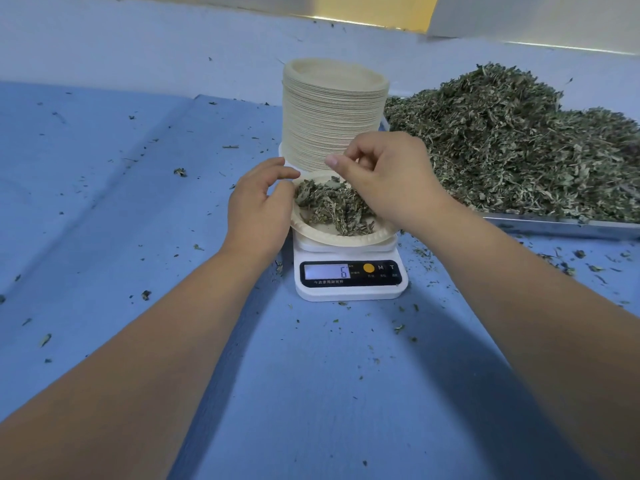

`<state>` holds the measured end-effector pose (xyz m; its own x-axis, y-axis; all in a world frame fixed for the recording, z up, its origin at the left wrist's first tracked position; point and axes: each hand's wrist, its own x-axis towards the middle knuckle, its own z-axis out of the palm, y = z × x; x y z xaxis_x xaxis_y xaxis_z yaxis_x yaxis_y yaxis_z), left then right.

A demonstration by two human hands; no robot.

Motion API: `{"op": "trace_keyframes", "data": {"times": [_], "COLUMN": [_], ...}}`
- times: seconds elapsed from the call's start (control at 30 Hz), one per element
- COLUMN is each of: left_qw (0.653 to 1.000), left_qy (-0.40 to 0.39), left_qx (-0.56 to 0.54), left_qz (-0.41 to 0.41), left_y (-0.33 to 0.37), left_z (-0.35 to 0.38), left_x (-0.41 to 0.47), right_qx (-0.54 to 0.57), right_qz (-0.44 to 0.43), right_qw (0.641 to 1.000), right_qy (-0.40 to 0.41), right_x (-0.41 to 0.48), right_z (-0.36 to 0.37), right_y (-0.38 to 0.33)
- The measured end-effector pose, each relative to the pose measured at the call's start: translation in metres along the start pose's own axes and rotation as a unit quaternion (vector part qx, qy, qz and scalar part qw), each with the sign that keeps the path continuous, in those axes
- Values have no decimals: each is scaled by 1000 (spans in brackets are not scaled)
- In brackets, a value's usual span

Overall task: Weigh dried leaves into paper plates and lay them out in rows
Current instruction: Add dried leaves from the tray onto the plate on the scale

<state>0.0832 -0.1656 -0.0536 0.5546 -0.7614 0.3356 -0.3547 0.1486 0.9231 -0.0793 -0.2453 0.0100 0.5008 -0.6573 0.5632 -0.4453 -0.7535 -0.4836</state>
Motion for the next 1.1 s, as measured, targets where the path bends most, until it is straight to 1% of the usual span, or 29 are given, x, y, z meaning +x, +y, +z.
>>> {"op": "trace_keyframes", "data": {"times": [0.1, 0.2, 0.23, 0.37, 0.47, 0.57, 0.6, 0.63, 0.7, 0.73, 0.77, 0.87, 1.0, 1.07, 1.1], "left_qw": [1000, 1000, 1000, 1000, 998, 996, 996, 996, 996, 997, 996, 994, 996, 998, 998], "left_qy": [9, 7, 5, -14, -38, -55, -54, -52, -49, -50, -55, -72, -53, -40, -34], "left_qx": [-1, 0, -1, 21, 53, 65, 67, 69, 68, 66, 68, 81, 66, 52, 47], "left_qz": [-11, -13, -13, -4, -5, -5, -3, -2, -2, -2, -2, 2, -3, -11, -17], "left_y": [1, 2, 2, 3, 5, 5, 5, 5, 5, 5, 5, 5, 6, 5, 4], "left_z": [-1, -1, -1, -1, 1, 2, 2, 2, 2, 3, 3, 3, 2, 1, 1], "left_x": [0, -1, -2, -2, -4, -5, -4, -4, -3, -4, -4, -4, -4, -4, -3], "right_qx": [-8, -91, -101, -22, -2, -57, -84, -116, -187, -212, -226, -250, -251, -305, -333], "right_qz": [24, 54, 64, 80, 75, 89, 106, 129, 173, 186, 192, 179, 177, 156, 157], "right_qw": [1000, 994, 991, 995, 996, 994, 991, 985, 965, 954, 949, 948, 950, 939, 928], "right_qy": [8, -38, -56, -52, -56, 6, 11, -3, -68, -96, -106, -78, -61, -44, -62], "right_x": [3, 3, 2, 3, 6, 9, 10, 10, 7, 4, -1, -10, -9, -8, -8], "right_z": [-1, -2, -3, -11, -16, -19, -21, -23, -25, -24, -22, -16, -19, -22, -23], "right_y": [-2, -7, -8, 1, 21, 48, 58, 68, 87, 94, 99, 104, 99, 100, 99]}}
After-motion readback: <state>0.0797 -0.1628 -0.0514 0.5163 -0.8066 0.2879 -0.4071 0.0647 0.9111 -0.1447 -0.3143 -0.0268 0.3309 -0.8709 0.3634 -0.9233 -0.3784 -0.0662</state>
